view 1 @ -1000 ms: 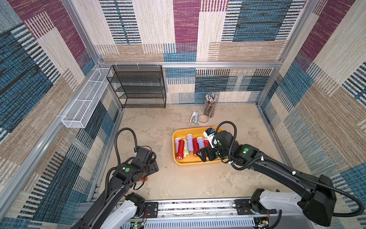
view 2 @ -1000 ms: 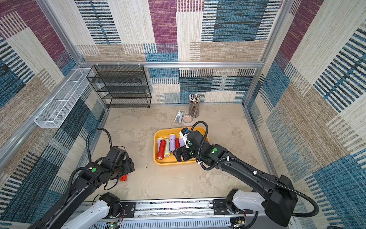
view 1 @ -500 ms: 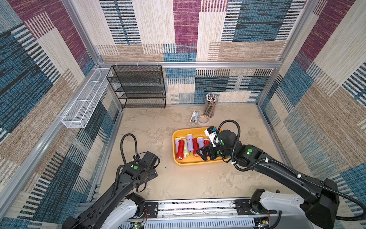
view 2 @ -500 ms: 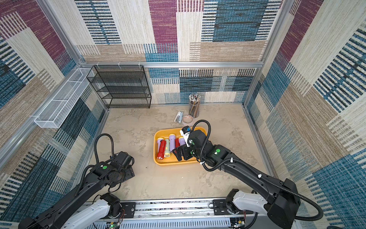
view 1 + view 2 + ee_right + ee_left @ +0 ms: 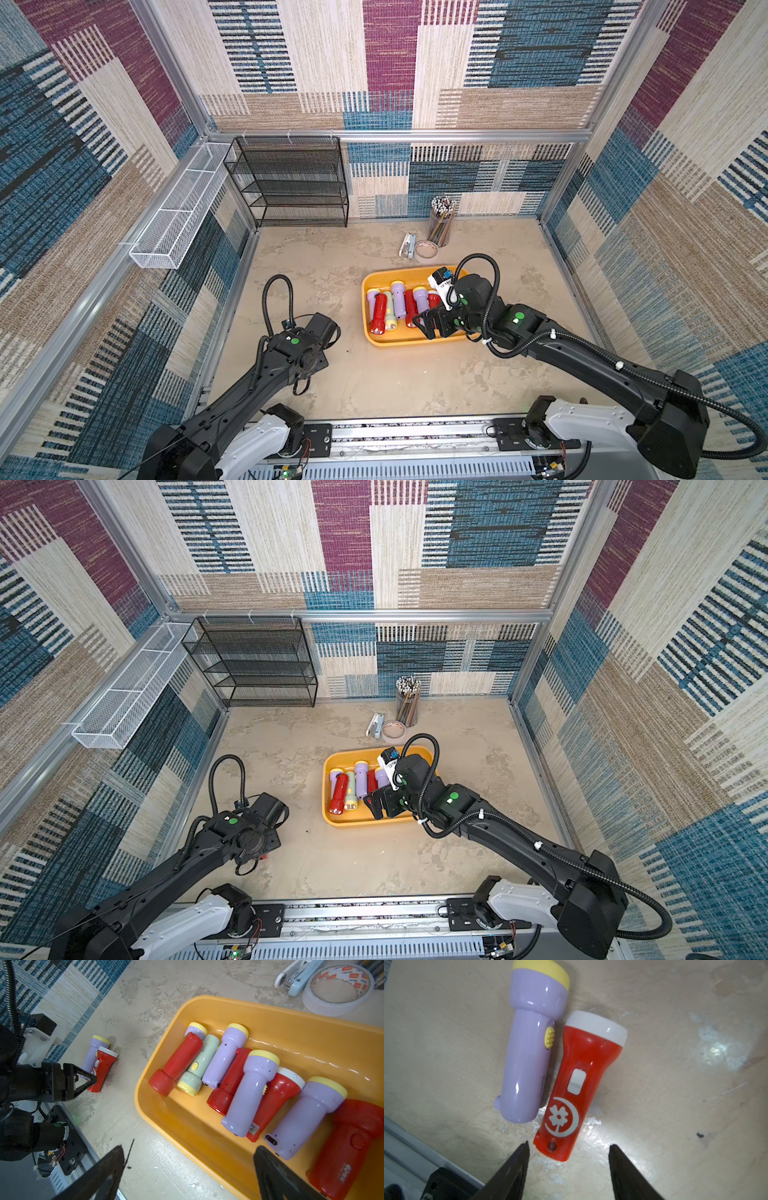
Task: Put the flashlights into the storage boxes
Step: Pick up the flashlight from the center of the board.
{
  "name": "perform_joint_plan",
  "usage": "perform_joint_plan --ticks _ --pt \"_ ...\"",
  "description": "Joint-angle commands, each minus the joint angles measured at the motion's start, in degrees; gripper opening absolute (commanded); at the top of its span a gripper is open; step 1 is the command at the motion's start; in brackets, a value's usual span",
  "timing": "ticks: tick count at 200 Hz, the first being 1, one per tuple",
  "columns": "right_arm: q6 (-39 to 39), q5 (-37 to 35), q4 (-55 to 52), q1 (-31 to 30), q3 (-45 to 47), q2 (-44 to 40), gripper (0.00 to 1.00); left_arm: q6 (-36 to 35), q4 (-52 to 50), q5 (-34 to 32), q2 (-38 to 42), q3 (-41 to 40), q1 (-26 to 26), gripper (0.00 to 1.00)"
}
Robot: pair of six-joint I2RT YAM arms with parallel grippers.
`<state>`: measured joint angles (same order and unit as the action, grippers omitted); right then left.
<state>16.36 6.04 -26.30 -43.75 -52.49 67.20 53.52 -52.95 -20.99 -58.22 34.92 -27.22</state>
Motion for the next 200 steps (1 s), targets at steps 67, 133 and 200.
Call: perform_joint_plan --ticks 67,133,200 --pt "-2.2 2.04 2.31 2.5 0.11 1.23 1.0 -2.48 5.5 -1.74 -4.97 -0.34 2.03 0.65" --pt "-2.91 2.3 2.15 3.49 -0.05 1.97 1.0 -4.05 10.37 1.75 -10.62 -0.03 3.43 0.64" --pt "-3.35 2.65 1.84 4.16 -0.14 2.35 1.0 -3.54 13.99 3.43 -12.75 -1.4 3.54 0.59"
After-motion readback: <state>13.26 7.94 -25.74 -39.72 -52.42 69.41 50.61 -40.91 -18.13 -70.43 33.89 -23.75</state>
